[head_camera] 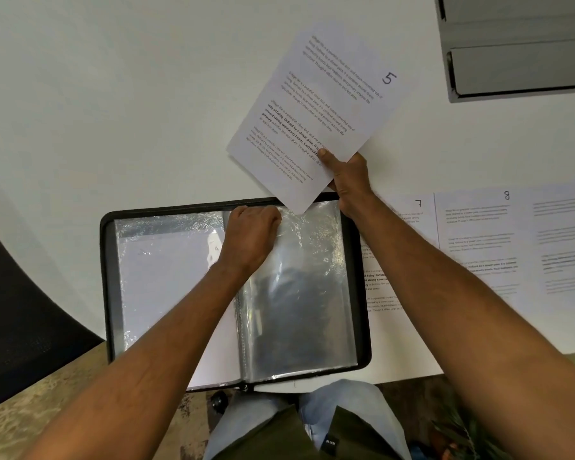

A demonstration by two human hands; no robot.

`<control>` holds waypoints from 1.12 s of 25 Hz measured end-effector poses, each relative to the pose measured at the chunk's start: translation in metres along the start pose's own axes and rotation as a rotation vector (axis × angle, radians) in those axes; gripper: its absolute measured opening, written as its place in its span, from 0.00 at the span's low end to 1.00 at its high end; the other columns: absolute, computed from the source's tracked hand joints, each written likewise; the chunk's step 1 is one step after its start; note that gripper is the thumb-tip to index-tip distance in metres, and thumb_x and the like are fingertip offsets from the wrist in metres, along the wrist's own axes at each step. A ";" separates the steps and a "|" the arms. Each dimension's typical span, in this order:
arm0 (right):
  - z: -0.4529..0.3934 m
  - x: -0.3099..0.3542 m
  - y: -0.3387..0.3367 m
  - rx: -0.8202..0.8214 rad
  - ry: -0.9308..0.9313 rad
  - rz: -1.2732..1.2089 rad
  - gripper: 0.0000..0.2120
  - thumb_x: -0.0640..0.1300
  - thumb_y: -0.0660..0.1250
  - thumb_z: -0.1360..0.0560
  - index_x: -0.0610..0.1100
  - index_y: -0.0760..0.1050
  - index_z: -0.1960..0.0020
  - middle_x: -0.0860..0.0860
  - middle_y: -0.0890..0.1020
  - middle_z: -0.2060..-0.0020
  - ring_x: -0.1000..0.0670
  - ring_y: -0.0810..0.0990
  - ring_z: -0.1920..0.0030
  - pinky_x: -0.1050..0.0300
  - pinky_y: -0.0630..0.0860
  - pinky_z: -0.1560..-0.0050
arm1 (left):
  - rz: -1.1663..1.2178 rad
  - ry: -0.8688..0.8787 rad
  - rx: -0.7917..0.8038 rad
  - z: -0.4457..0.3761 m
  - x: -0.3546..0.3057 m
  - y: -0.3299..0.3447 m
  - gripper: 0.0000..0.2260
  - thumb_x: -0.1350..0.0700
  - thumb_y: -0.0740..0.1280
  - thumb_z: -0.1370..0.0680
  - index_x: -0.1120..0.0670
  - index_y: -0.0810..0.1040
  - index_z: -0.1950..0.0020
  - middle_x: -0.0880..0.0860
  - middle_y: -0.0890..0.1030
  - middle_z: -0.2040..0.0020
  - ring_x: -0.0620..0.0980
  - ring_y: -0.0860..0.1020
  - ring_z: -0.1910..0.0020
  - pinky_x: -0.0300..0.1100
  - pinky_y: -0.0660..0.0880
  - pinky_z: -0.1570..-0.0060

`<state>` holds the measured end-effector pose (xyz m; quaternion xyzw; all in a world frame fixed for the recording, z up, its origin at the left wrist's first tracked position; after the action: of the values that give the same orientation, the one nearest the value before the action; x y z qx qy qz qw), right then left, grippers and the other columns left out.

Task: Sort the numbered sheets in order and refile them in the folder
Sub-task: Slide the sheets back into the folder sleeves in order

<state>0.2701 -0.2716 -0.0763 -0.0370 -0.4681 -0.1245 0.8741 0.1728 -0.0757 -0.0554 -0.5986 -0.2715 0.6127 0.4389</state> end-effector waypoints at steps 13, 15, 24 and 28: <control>-0.004 0.003 -0.002 0.346 0.039 0.242 0.20 0.38 0.75 0.24 0.40 0.77 0.33 0.50 0.85 0.45 0.52 0.86 0.47 0.58 0.82 0.50 | -0.018 -0.067 0.028 -0.015 0.000 -0.007 0.06 0.56 0.61 0.19 0.47 0.74 0.55 0.45 0.78 0.57 0.49 0.73 0.55 0.52 0.63 0.45; -0.006 0.004 -0.003 0.389 0.037 0.285 0.21 0.38 0.74 0.23 0.40 0.77 0.32 0.50 0.85 0.44 0.53 0.86 0.47 0.59 0.82 0.49 | 0.014 -0.084 0.036 -0.017 0.001 -0.007 0.07 0.55 0.62 0.19 0.46 0.75 0.55 0.44 0.78 0.56 0.48 0.74 0.53 0.49 0.59 0.47; -0.015 0.007 -0.009 0.478 0.005 0.421 0.20 0.36 0.72 0.23 0.39 0.75 0.31 0.48 0.84 0.43 0.55 0.85 0.48 0.58 0.82 0.48 | 0.042 -0.116 0.085 -0.022 0.023 -0.010 0.07 0.53 0.63 0.18 0.45 0.78 0.54 0.42 0.81 0.57 0.48 0.77 0.51 0.48 0.55 0.50; -0.018 0.008 -0.006 0.503 -0.006 0.466 0.21 0.38 0.73 0.23 0.40 0.76 0.31 0.46 0.84 0.42 0.51 0.85 0.45 0.55 0.82 0.44 | -0.039 -0.132 0.120 -0.020 0.042 -0.020 0.08 0.55 0.62 0.18 0.45 0.79 0.51 0.43 0.81 0.51 0.51 0.75 0.45 0.53 0.56 0.43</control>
<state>0.2876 -0.2826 -0.0800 0.0736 -0.4659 0.1978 0.8593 0.2007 -0.0343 -0.0620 -0.5242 -0.2742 0.6572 0.4670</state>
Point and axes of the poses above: each hand's wrist, its own z-axis away from the middle knuckle, its own y-axis out of the palm, x = y × z, the point moved 6 cm from there along -z, towards the middle knuckle
